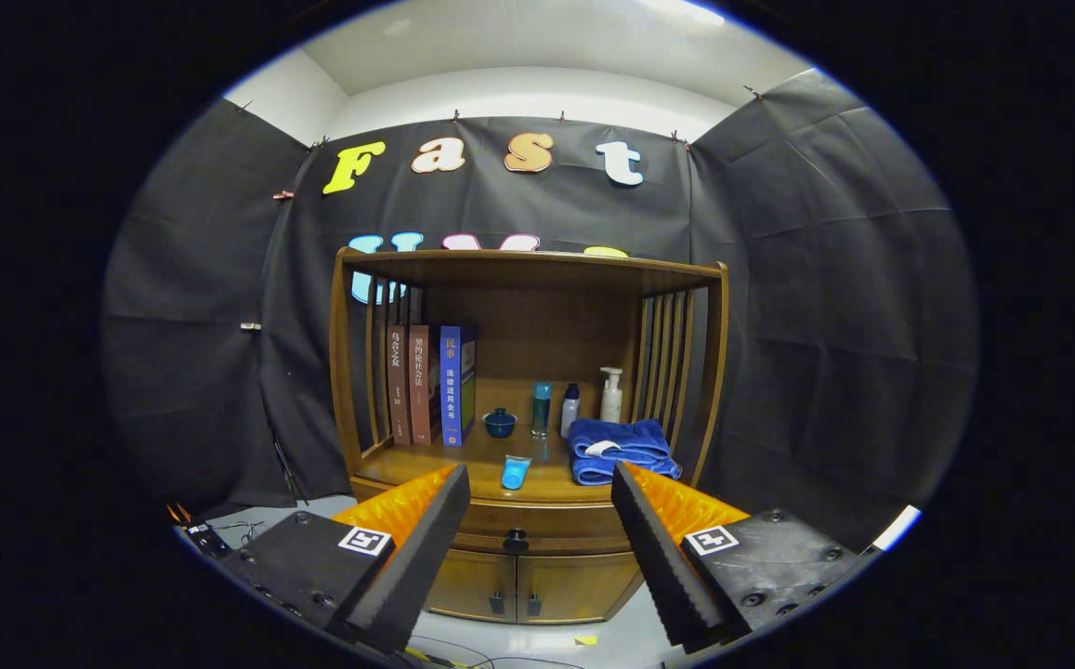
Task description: Pull open the drawer, take out the items inside it, and place them on the countertop above the cabinet.
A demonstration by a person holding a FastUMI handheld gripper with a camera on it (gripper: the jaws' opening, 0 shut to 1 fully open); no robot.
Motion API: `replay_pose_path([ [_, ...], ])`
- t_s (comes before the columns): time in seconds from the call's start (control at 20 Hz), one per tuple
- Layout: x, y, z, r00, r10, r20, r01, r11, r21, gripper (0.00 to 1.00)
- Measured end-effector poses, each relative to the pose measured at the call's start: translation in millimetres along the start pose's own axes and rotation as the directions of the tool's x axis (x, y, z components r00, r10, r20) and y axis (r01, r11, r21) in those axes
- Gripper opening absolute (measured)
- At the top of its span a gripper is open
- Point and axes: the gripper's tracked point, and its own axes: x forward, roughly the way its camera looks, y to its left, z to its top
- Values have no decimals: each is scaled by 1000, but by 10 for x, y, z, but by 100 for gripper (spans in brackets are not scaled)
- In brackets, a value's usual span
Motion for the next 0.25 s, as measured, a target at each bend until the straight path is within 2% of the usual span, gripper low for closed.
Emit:
replay_pose_path([
  [0.25,-5,14,11,1000,4,3,-4,1000,1,99],
])
